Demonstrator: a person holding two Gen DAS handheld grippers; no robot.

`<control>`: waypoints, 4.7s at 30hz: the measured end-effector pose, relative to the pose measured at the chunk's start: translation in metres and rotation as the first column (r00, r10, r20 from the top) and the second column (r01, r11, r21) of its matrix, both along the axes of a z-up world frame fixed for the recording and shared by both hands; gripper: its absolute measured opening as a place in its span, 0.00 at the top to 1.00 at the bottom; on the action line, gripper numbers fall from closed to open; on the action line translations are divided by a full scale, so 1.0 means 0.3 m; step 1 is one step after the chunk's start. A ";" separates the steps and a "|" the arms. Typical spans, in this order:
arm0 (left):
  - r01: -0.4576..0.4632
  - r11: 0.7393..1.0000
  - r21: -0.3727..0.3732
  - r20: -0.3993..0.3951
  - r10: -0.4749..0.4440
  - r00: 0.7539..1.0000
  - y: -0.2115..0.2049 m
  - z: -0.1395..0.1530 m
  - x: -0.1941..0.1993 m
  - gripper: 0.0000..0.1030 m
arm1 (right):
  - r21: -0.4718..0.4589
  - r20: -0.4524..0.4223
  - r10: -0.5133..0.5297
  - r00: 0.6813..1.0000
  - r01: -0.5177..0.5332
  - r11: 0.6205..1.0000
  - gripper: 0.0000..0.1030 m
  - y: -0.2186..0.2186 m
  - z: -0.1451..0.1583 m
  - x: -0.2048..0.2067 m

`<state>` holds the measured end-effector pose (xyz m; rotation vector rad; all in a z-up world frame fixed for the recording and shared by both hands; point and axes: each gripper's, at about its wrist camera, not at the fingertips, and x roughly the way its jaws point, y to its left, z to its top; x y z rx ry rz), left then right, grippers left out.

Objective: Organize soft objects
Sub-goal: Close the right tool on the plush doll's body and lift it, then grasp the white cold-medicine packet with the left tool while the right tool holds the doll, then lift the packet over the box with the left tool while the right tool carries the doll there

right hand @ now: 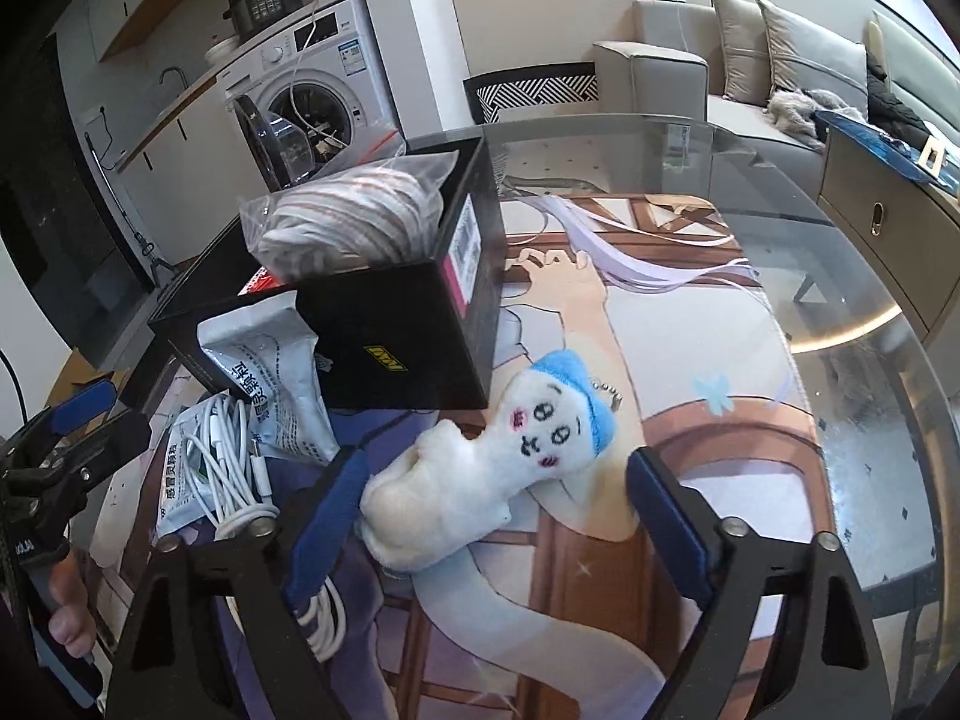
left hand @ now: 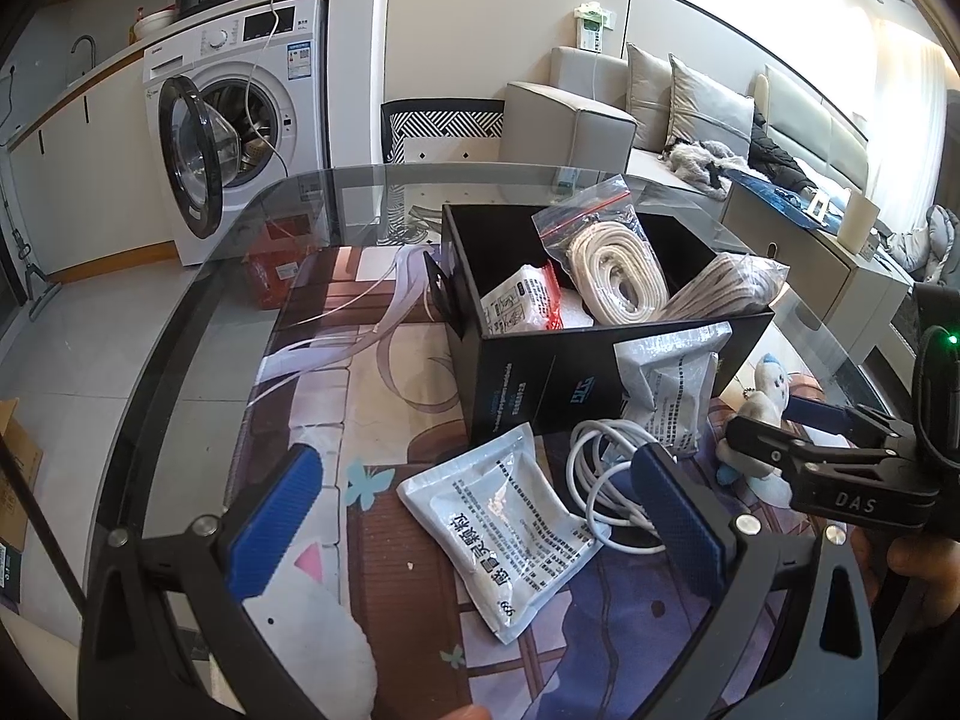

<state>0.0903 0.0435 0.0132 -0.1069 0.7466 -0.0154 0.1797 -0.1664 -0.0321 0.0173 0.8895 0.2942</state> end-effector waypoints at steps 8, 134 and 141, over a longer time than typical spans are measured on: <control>0.001 1.000 0.001 -0.002 -0.001 1.000 0.000 -0.003 0.003 0.00 | 0.017 -0.003 0.046 0.999 -0.046 0.999 0.53 0.016 0.003 -0.003; 0.032 0.994 -0.102 0.145 -0.017 0.989 -0.037 0.221 0.125 0.56 | 0.083 0.326 0.168 0.930 -0.205 0.975 0.59 0.148 0.405 -0.087; 0.024 0.993 -0.116 0.134 -0.008 0.991 -0.029 0.202 0.170 0.56 | 0.092 0.317 0.157 0.935 -0.195 0.976 0.59 0.146 0.401 -0.032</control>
